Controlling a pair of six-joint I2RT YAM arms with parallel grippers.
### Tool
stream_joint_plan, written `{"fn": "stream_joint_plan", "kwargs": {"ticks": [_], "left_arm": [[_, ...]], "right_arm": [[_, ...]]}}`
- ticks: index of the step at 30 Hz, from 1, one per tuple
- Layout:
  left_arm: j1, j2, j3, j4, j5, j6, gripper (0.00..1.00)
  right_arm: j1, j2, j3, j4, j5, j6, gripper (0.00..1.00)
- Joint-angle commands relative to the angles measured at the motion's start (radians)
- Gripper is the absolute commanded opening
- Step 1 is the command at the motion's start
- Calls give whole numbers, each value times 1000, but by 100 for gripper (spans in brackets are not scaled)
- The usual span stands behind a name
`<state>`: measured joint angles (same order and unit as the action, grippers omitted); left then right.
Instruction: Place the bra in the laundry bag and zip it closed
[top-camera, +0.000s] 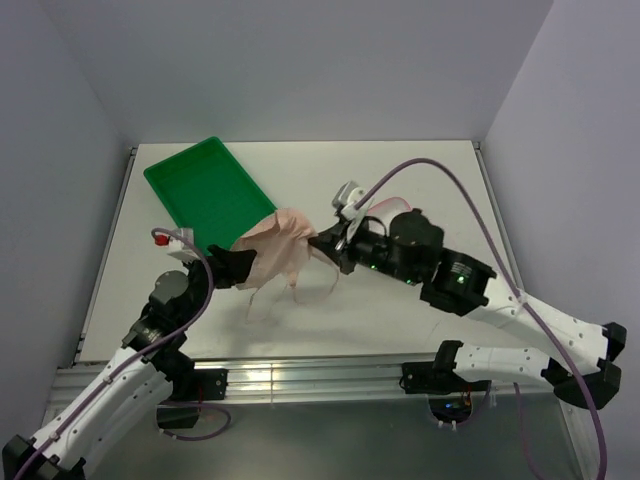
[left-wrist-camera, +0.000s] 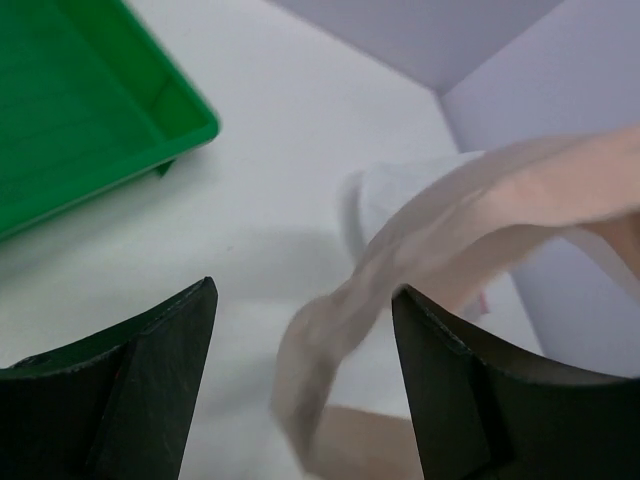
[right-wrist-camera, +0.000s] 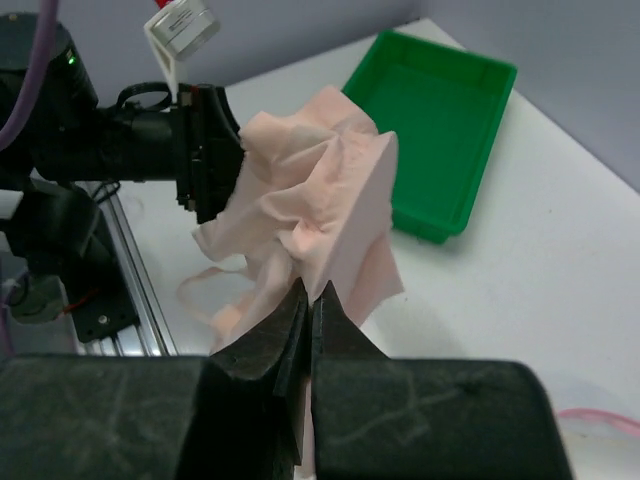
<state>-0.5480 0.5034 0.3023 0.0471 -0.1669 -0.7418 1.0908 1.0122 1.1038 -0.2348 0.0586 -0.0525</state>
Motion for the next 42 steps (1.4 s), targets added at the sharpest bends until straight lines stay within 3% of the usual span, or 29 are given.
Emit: {"fn": "stream_joint_plan", "kwargs": {"ticks": [1,6,11,21,26,29,35,42], "left_arm": [[3,-74,72,74,115,45,77],[5,-182,100,57,254,53,77],[5,-178,139,25,343,62,78],[3,-75,259,17,487,145,79],[3,-40,363,-96,572,243,81],[3,-17,414,-160,691,309,83],[3,40,439,-139,901,340,85],[3,44,405,-112,925,325,87]], "right_arm": [[-107,-41,86,-113,-256,13,0],[-219,-23,177,-204,-506,6,0],[-288,32,235,-287,-735,-17,0],[-298,-1,237,-385,-839,-105,0],[-333,3,261,-455,-980,-197,0],[-336,-4,272,-469,-1045,-230,0],[-338,9,326,-512,-1111,-259,0],[-338,22,375,-541,-1143,-270,0]]}}
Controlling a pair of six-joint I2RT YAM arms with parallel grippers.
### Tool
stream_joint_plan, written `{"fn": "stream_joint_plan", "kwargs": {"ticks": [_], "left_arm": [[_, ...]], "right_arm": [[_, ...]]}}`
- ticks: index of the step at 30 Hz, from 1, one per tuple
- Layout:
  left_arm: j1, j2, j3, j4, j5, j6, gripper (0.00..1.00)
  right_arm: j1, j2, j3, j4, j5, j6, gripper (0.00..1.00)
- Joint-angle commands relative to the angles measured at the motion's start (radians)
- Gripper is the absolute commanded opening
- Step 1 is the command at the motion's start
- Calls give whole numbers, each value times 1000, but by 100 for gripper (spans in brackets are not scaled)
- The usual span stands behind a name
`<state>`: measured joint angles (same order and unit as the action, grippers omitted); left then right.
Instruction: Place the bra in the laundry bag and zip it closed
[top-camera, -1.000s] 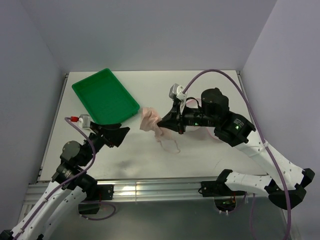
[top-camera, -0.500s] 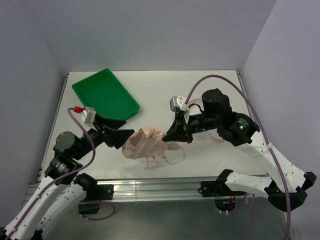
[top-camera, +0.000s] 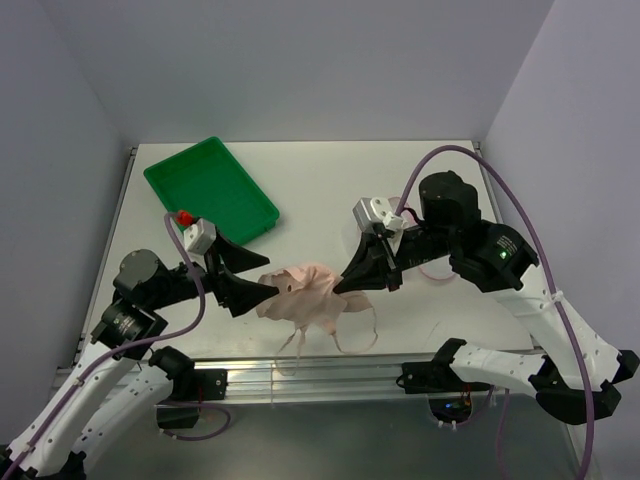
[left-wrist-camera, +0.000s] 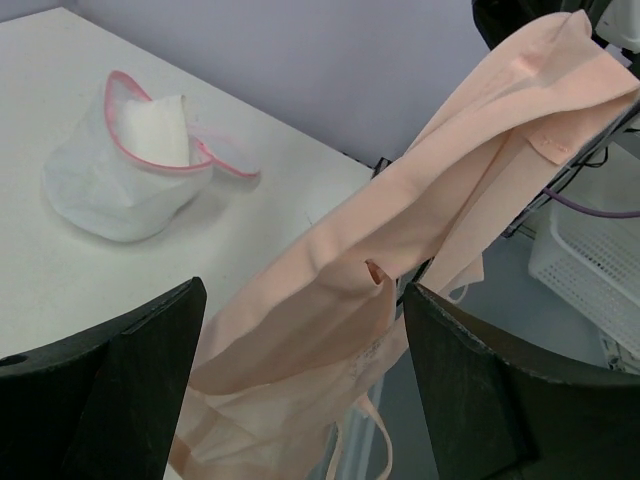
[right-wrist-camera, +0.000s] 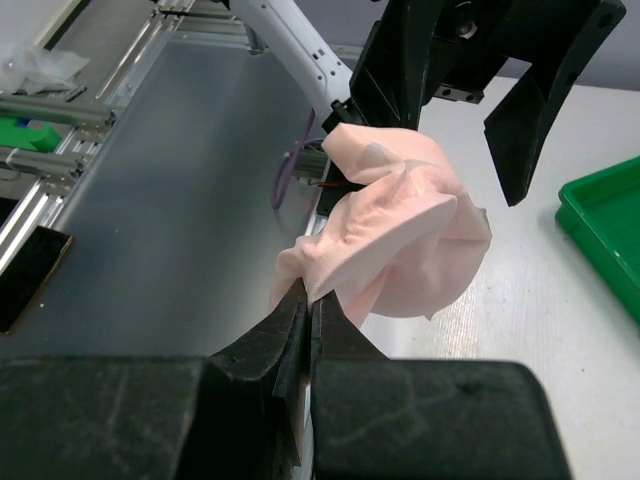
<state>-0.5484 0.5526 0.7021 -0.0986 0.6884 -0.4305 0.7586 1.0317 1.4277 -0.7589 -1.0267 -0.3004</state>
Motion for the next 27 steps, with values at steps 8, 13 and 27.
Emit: {"fn": "stream_joint_plan", "kwargs": {"ticks": [8,13,27], "left_arm": [[-4,46,-1,140,125,-42,88],[-16,64,-7,142,125,-50,84],[-125,113,13,122,51,-37,47]], "right_arm": [[-5,7,36,9,-92,-16,0],[-7,21,34,12,-104,-25,0],[-16,19,39,13,-108,-42,0]]}}
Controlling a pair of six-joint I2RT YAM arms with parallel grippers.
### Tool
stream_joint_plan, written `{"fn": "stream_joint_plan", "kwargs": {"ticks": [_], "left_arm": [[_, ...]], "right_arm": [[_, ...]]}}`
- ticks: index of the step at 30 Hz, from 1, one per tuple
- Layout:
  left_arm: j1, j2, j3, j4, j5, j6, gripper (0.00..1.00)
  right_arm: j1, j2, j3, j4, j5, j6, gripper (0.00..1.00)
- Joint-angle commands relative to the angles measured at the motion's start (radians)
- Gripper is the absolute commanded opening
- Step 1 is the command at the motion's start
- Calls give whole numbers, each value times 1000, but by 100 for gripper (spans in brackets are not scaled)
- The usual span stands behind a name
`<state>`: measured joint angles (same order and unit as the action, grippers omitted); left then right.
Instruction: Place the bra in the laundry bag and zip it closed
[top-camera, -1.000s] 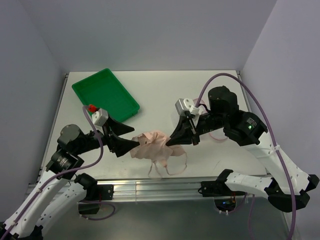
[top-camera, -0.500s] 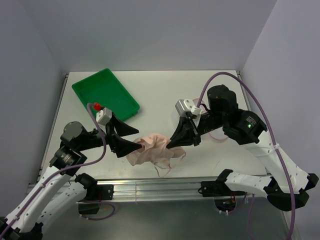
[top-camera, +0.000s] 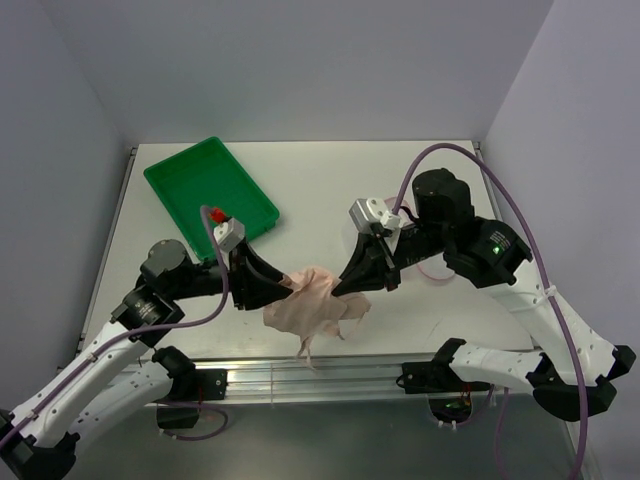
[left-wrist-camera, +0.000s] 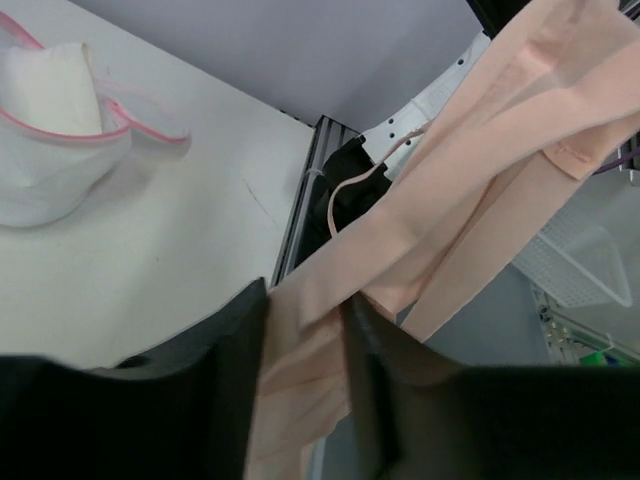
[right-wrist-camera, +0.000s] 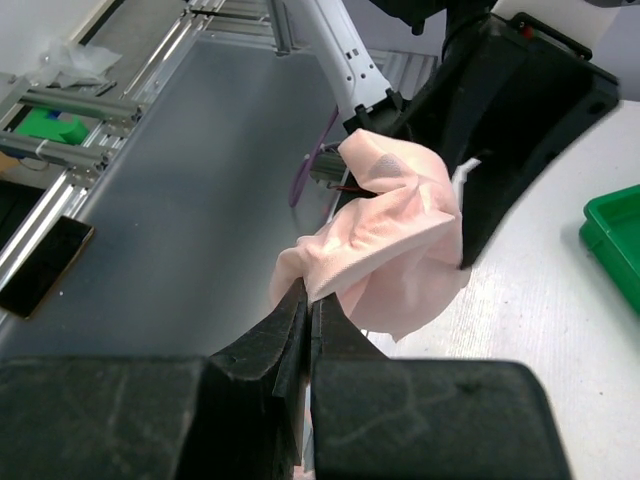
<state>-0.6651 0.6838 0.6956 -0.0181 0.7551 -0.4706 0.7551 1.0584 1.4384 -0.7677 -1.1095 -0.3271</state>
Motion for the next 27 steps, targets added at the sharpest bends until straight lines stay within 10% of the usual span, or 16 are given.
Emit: {"fn": "stream_joint_plan", "kwargs": {"ticks": [1,7,17,24,27], "left_arm": [[-13,-20,16,62,-11,-12,38],[-37,-21,2,116,15,-59,0],[-54,-92,-73,282,93,-200,0],[-71,-78,-146,579,138,-373,0],[-76,-44,-168,702,127,-427,0]], "right_arm": [[-19,-8,25,24,-26,-13,0],[-60,-8,5,44,-23,9,0],[-166,40,-56,266,196,235,3],[-188,160,-27,265,480,413,87],[-186,128,-55,284,571,453,90]]}}
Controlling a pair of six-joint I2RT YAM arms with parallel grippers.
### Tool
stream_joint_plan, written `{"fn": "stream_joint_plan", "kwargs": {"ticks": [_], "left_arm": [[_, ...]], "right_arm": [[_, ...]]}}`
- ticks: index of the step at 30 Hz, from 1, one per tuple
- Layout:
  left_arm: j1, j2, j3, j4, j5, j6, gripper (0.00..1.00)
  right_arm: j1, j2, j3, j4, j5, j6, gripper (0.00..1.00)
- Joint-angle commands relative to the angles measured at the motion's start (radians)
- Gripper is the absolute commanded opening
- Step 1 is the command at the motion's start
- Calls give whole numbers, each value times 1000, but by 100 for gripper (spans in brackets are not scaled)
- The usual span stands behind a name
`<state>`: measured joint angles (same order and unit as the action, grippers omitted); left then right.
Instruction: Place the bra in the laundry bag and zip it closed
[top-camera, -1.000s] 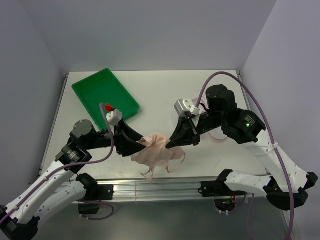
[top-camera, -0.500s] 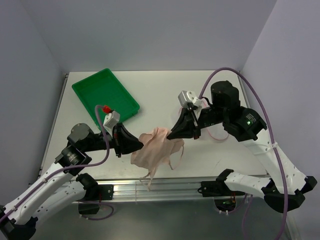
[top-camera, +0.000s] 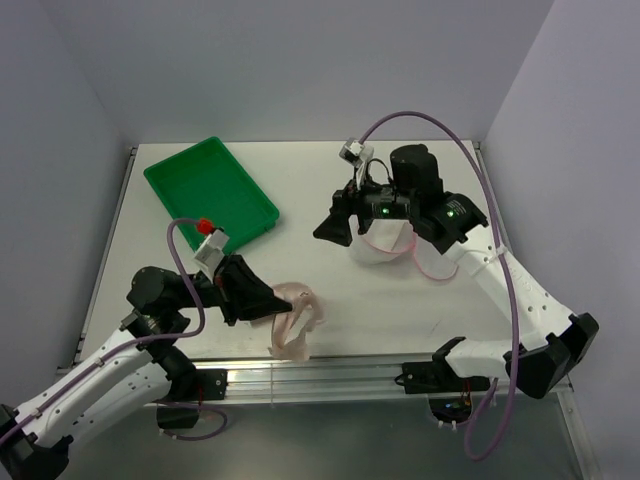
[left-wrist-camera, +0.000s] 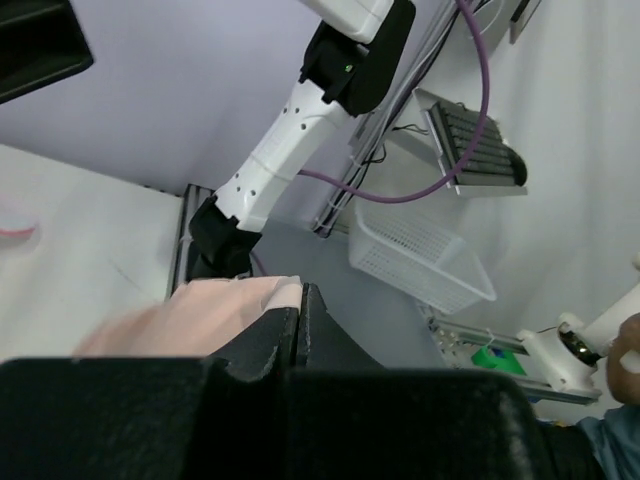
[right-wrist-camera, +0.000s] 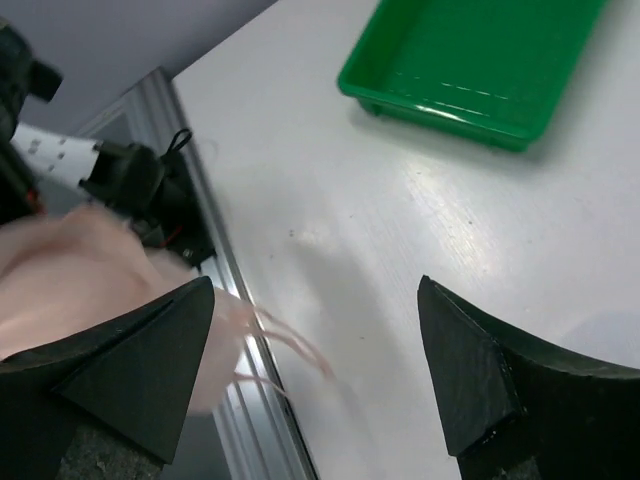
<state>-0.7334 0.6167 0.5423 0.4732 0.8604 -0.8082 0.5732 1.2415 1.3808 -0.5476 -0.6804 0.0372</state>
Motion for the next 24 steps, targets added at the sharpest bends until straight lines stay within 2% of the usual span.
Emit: {"fn": "stream_joint_plan", "kwargs": {"ticks": [1,6,10,13,17,20,22,24], "left_arm": [[-9,31,-19,240,20,-112,0],[-9,95,-56,390,-9,-149,0],[-9,156,-64,453,-1,-154,0],[-9,186,-56,508,11,-158,0],[-9,235,-32,565,31,-166,0],[-9,264,-27,611,48,-189,0],[-9,278,-25,624,54,-203,0],[-9,278,-27,630,51,-204,0]], "right_arm": [[-4,-71,-31,75,157,102,90],[-6,-290,-250,303,136,151,90],[-6,-453,-483,527,-51,182,90],[-7,-476,-546,616,-143,211,92],[-6,-467,-555,638,-209,191,95],[-3,-449,-571,733,-291,233,96],[14,-436,-556,724,-318,218,98],[39,-427,-536,642,-317,178,99]]}}
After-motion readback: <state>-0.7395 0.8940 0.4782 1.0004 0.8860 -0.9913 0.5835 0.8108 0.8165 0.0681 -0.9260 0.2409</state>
